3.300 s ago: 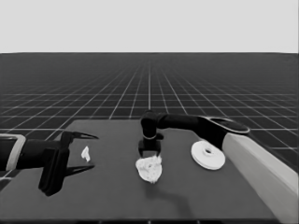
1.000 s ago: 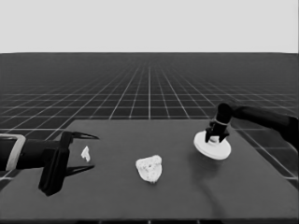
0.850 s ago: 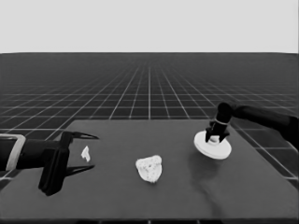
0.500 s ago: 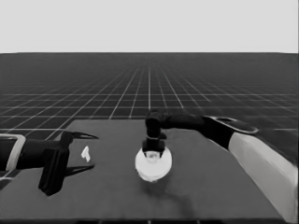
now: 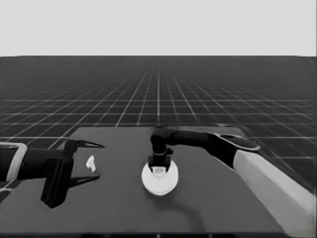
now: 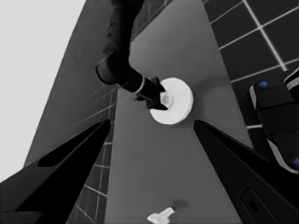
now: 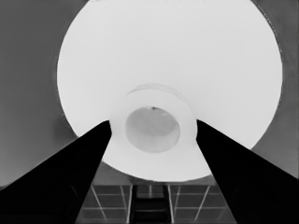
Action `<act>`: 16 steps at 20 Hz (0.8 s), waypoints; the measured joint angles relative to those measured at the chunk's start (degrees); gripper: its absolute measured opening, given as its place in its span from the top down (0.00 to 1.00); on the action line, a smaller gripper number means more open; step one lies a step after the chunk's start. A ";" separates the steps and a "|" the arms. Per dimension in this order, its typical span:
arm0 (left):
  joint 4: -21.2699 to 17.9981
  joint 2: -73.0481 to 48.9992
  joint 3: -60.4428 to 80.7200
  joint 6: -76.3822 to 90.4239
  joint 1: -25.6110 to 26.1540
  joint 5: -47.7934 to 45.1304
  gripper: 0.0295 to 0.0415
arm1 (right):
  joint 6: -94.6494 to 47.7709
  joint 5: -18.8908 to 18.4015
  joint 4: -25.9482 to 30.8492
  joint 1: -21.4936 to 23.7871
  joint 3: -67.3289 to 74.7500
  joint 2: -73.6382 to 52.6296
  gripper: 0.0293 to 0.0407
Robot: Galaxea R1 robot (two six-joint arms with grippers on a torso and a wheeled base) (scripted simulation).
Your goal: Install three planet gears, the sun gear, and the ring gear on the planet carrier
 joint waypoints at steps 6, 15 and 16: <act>0.00 0.00 0.00 0.00 0.00 0.00 0.25 | 0.45 0.03 -0.19 -0.41 -0.18 0.00 0.48; 0.00 0.00 0.00 0.00 0.00 0.00 0.25 | 4.70 0.06 -0.19 -0.97 -0.23 -0.04 0.48; 0.00 0.00 0.00 0.00 0.00 0.00 0.25 | 5.20 0.06 -0.19 -1.00 -0.23 -0.04 0.48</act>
